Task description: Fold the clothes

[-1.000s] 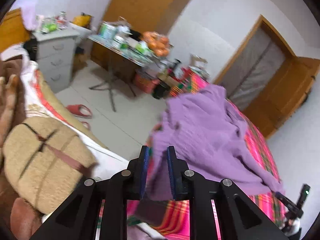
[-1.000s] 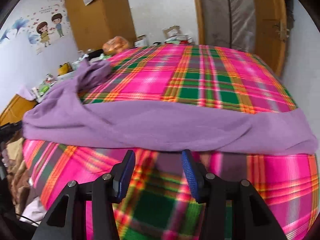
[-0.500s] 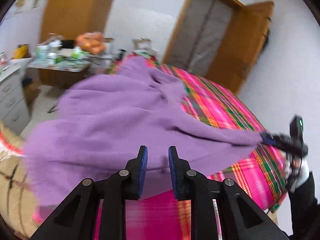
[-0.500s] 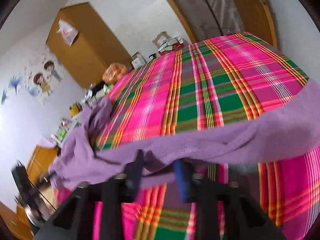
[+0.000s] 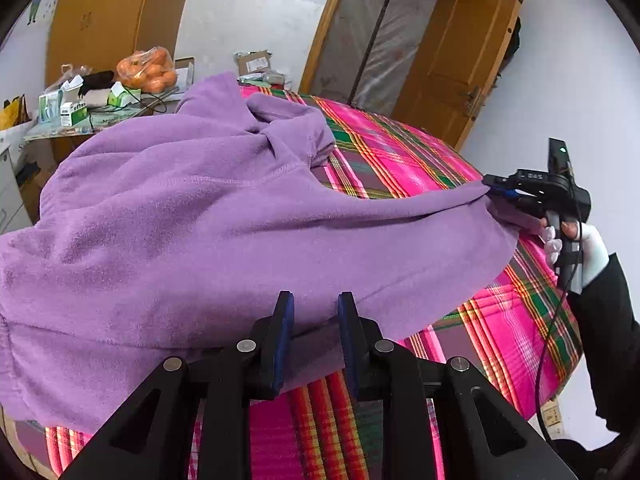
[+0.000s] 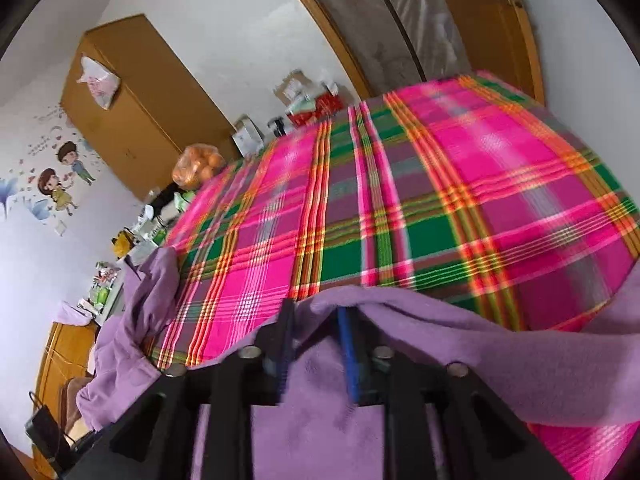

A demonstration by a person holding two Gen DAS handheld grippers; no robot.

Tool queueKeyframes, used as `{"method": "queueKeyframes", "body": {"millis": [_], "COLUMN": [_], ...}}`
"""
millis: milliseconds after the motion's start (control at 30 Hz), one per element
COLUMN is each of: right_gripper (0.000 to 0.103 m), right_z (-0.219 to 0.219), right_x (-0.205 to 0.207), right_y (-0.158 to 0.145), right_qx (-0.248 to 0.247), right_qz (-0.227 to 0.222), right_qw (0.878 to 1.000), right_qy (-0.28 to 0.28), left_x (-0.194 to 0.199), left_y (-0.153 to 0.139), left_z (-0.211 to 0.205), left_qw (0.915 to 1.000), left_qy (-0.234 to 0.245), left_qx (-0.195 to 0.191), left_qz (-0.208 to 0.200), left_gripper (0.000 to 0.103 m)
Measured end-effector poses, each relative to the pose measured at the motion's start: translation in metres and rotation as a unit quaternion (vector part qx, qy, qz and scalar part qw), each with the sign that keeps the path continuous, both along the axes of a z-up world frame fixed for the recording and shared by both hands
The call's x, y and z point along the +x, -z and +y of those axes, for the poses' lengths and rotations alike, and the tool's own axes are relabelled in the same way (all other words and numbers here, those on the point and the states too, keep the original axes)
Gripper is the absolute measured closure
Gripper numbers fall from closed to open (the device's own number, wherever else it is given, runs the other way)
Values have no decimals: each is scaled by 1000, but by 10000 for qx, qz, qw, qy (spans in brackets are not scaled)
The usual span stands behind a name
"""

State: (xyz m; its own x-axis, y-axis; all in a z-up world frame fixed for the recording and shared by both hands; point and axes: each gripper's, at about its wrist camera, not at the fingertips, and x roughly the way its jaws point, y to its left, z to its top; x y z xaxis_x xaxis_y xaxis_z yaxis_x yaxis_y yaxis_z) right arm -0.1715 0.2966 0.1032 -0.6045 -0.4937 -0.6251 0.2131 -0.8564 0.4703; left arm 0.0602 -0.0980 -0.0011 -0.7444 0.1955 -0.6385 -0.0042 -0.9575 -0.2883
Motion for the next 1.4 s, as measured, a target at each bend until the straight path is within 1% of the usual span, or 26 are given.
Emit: {"method": "queueKeyframes", "body": {"millis": [33,133,200,267,367,400,433,467,567,633,700,767,800,867,900,933,967,1000,1100,1200,1267,1333,1367,1400], "right_gripper": [63,59,57,57,55,53,53,53,53,53,53,54,54,54,53,53,52,52,51,51,60,97,98,100], "right_z": [7,42,74,105,140,147,150,152,150,156,168,177,182,196,201,205,211,217,233,237,239,240,240,240], "right_x": [6,21,34,51,82,89,95,101,104,98,94,94,95,104,105,106,104,100,88,81,76,74,73,74], "right_y": [-2,-11,-18,-22,-16,-12,-7,-3,-3,4,16,21,20,14,13,10,11,14,28,32,35,35,35,31], "right_qx": [-26,-128,-125,-173,-343,-362,-346,-223,204,125,-167,-374,-392,-426,-455,-444,-399,-404,-637,-833,-921,-1005,-1047,-1064], "right_qz": [99,247,379,419,300,225,139,77,127,-186,-543,-596,-558,-338,-277,-258,-322,-439,-697,-741,-723,-640,-598,-499], "right_qw": [9999,9988,9958,9909,9826,9810,9798,9793,9797,9784,9709,9645,9613,9478,9445,9415,9403,9401,9421,9404,9377,9373,9370,9379], "right_qy": [49,396,820,1270,1803,1895,1964,2009,1993,2057,2326,2543,2669,3141,3241,3330,3365,3357,3217,3213,3272,3276,3277,3263], "left_x": [0,-2,-4,-5,-5,-5,-5,-6,-9,-9,-9,-9,-9,-9,-8,-9,-9,-10,-17,-22,-26,-29,-30,-30], "left_y": [1,2,4,3,2,3,2,2,1,0,-2,-2,-2,-3,-4,-4,-3,-3,1,4,4,4,4,4], "left_z": [0,1,4,6,8,9,10,11,16,22,27,31,33,36,37,39,40,42,52,61,66,74,78,82], "left_qw": [10000,10000,9999,9999,9999,9999,9999,9999,9998,9997,9994,9992,9990,9987,9984,9981,9977,9973,9957,9945,9936,9919,9907,9890], "left_qy": [10,70,94,96,116,123,131,134,164,229,296,346,370,440,489,559,629,696,890,1000,1064,1173,1232,1294], "left_qx": [10,25,-7,-42,-46,-44,-47,-51,-90,-110,-147,-202,-232,-266,-269,-255,-241,-233,-261,-321,-371,-490,-579,-714], "left_qz": [9,38,50,63,66,66,64,60,36,42,47,40,36,50,61,71,80,83,22,-6,-15,-25,-28,-26], "left_gripper": [78,75,75,75,75,75,75,75,75,75,75,75,75,75,75,73,70,64,63,63,63,60,60,54]}}
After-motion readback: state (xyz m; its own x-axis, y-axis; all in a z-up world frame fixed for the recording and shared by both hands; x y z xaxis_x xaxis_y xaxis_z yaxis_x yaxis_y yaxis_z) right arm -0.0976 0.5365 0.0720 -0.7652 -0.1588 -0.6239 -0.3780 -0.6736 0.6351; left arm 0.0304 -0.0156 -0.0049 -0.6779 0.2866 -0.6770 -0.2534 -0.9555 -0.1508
